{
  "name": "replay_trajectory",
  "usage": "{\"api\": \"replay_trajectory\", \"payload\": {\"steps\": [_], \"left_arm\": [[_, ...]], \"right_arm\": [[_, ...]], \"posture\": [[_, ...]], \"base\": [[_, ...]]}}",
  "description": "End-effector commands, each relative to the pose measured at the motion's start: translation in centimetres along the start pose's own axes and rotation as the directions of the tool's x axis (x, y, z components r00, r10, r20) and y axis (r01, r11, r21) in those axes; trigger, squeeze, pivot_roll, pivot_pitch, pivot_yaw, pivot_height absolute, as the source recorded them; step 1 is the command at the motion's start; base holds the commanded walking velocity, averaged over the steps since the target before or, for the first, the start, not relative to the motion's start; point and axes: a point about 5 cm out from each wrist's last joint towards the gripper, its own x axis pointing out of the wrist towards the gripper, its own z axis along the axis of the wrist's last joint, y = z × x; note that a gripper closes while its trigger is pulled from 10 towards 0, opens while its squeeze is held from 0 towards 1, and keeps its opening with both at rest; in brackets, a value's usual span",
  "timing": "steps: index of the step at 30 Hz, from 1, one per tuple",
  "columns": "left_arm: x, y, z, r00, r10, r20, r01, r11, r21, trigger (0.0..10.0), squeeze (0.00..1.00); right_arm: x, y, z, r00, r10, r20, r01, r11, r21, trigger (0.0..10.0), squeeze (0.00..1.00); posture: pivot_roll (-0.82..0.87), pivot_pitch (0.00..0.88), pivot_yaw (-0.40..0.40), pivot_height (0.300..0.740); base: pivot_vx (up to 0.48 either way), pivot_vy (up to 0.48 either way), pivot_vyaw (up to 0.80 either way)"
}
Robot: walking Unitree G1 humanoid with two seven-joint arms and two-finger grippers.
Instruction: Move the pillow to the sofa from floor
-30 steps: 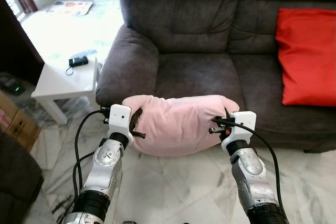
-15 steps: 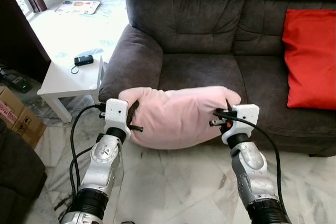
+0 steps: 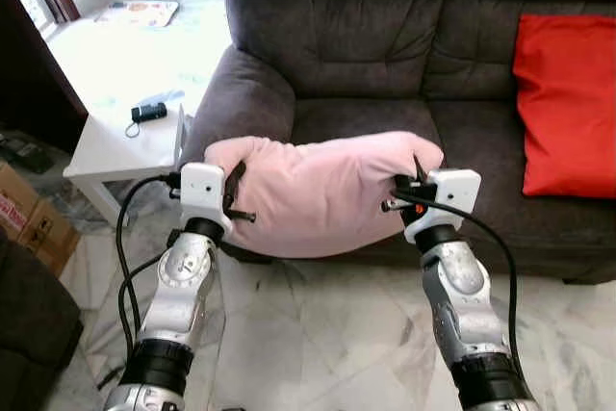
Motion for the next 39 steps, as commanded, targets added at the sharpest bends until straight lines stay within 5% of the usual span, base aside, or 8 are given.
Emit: {"api": "replay_trajectory", "payload": {"steps": [1, 39], "left_arm": [[0.7, -0.4, 1.9, 0.996, -0.014, 0.084, 0.013, 1.000, 0.017, 10.0, 0.00], [1.8, -0.2, 4.7, 0.986, -0.013, 0.166, 0.010, 1.000, 0.020, 10.0, 0.00]], "right_arm": [[1.0, 1.3, 2.7, 0.992, 0.062, 0.114, -0.060, 0.998, -0.016, 10.0, 0.00], [1.5, 2.2, 4.5, 0.983, 0.088, 0.162, -0.090, 0.996, 0.006, 10.0, 0.00]], "posture": [[0.05, 0.104, -0.032, 0.740], [0.05, 0.098, -0.035, 0.740]], "base": [[0.277, 0.000, 0.00], [0.303, 0.000, 0.09]]}}
